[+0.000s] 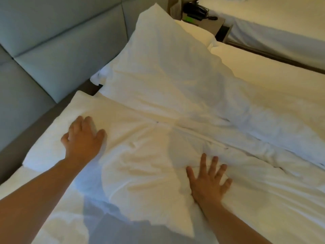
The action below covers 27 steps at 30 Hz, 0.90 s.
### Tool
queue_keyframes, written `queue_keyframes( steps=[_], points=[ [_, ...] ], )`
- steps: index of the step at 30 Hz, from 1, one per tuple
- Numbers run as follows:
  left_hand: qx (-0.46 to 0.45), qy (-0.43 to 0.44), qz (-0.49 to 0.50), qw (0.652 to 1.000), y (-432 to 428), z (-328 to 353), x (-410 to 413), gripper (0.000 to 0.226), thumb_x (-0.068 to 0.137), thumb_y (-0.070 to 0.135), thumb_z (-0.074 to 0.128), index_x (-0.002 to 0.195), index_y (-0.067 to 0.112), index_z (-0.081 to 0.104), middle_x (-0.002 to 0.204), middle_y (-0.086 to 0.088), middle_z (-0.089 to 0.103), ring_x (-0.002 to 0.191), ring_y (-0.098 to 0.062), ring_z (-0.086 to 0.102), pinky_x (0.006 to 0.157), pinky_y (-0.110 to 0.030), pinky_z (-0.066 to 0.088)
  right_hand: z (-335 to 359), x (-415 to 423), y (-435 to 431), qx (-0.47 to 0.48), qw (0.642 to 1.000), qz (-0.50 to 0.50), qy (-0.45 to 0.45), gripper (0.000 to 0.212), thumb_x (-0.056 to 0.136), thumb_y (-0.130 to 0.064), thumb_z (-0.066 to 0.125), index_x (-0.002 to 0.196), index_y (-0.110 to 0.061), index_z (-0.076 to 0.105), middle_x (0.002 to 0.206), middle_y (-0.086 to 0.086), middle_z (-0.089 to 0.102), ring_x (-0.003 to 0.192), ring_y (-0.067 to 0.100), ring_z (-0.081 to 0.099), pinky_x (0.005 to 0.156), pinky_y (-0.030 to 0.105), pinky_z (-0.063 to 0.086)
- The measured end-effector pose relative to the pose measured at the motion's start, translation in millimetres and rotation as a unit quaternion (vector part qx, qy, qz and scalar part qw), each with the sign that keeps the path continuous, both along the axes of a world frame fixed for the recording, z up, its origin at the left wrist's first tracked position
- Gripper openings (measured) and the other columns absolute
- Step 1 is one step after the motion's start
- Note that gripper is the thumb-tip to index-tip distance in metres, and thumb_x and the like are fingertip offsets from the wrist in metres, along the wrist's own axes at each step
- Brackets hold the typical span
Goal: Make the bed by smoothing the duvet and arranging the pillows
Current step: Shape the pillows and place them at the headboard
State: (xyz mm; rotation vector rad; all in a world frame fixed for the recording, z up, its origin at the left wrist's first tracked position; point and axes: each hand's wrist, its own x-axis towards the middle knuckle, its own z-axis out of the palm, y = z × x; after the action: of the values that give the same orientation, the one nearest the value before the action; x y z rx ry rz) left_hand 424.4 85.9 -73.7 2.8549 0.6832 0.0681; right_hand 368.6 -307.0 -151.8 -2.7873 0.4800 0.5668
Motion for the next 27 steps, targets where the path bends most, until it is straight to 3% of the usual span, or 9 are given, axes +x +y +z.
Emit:
queue_keyframes(
  steps=[6,11,14,16,19,22,24,27],
  points=[
    [-0.013,0.017,-0.026,0.999,24.8,3.9,61.1,0.064,0.091,0.058,0.045,0.143,0.023,0.031,0.153,-0.013,0.037,0.143,-0.033,0.032,0.111,-0.063,0.026,-6.9,7.2,2.9,-0.036,0.999,-0.008,0.004,0.082,0.085,-0.085,0.005,0.146,-0.05,-0.037,0.166,-0.006,-0.032,0.154,0.031,-0.025,0.12,0.065,-0.003],
    [-0.109,-0.008,-0.026,0.994,31.2,14.0,118.8,0.096,0.079,0.084,0.036,0.155,0.026,0.026,0.161,-0.011,0.032,0.148,-0.034,0.03,0.114,-0.062,0.027,-24.7,18.6,-4.0,-0.04,0.999,-0.005,0.013,0.083,0.078,-0.085,-0.005,0.141,-0.049,-0.044,0.163,-0.003,-0.037,0.152,0.032,-0.029,0.12,0.064,-0.007],
    [-0.139,-0.002,-0.058,0.989,22.1,16.5,159.7,0.1,0.073,0.094,0.041,0.149,0.029,0.036,0.15,-0.007,0.046,0.143,-0.033,0.037,0.11,-0.065,0.03,-33.3,20.6,-5.6,-0.045,0.999,-0.013,0.0,0.084,0.074,-0.083,-0.007,0.14,-0.05,-0.045,0.163,-0.003,-0.037,0.152,0.031,-0.029,0.121,0.061,-0.006],
    [-0.182,-0.002,-0.022,0.983,11.1,18.7,182.6,0.1,0.074,0.092,0.047,0.144,0.022,0.043,0.14,-0.009,0.055,0.135,-0.037,0.046,0.109,-0.061,0.033,-39.2,21.7,-5.9,-0.044,0.999,-0.017,-0.005,0.084,0.074,-0.083,-0.007,0.14,-0.049,-0.045,0.163,-0.003,-0.036,0.153,0.031,-0.028,0.121,0.061,-0.006],
    [-0.186,0.029,0.061,0.98,-1.4,14.7,202.7,0.093,0.087,0.08,0.044,0.144,0.007,0.042,0.143,-0.022,0.047,0.131,-0.044,0.045,0.111,-0.057,0.034,-49.3,23.5,-8.8,-0.049,0.998,-0.023,-0.027,0.083,0.076,-0.083,-0.007,0.142,-0.049,-0.043,0.166,-0.002,-0.031,0.154,0.03,-0.025,0.121,0.061,-0.004],
    [-0.186,0.005,0.019,0.982,1.6,21.2,211.8,0.067,0.103,0.058,0.037,0.133,0.0,0.052,0.133,-0.027,0.054,0.122,-0.045,0.051,0.103,-0.05,0.04,-55.9,22.9,-11.0,-0.067,0.996,-0.026,-0.052,0.078,0.084,-0.082,-0.002,0.145,-0.051,-0.039,0.172,0.0,-0.014,0.156,0.03,-0.015,0.121,0.062,0.0],
    [-0.163,-0.027,0.008,0.986,11.2,33.2,220.0,0.061,0.107,0.049,0.035,0.133,-0.004,0.052,0.134,-0.03,0.056,0.127,-0.045,0.05,0.105,-0.048,0.038,-56.0,24.2,-10.1,-0.06,0.997,-0.026,-0.05,0.086,0.082,-0.08,0.014,0.154,-0.05,-0.023,0.173,0.004,0.005,0.157,0.033,0.0,0.118,0.066,0.007],
    [-0.162,-0.02,0.04,0.986,30.3,39.0,230.1,0.061,0.11,0.041,0.029,0.146,-0.006,0.042,0.151,-0.033,0.042,0.14,-0.046,0.04,0.115,-0.049,0.031,-53.3,26.0,-8.3,-0.037,0.996,-0.017,-0.074,0.086,0.084,-0.075,0.028,0.161,-0.043,0.01,0.168,0.01,0.025,0.153,0.043,0.02,0.113,0.073,0.014]
  ],
)
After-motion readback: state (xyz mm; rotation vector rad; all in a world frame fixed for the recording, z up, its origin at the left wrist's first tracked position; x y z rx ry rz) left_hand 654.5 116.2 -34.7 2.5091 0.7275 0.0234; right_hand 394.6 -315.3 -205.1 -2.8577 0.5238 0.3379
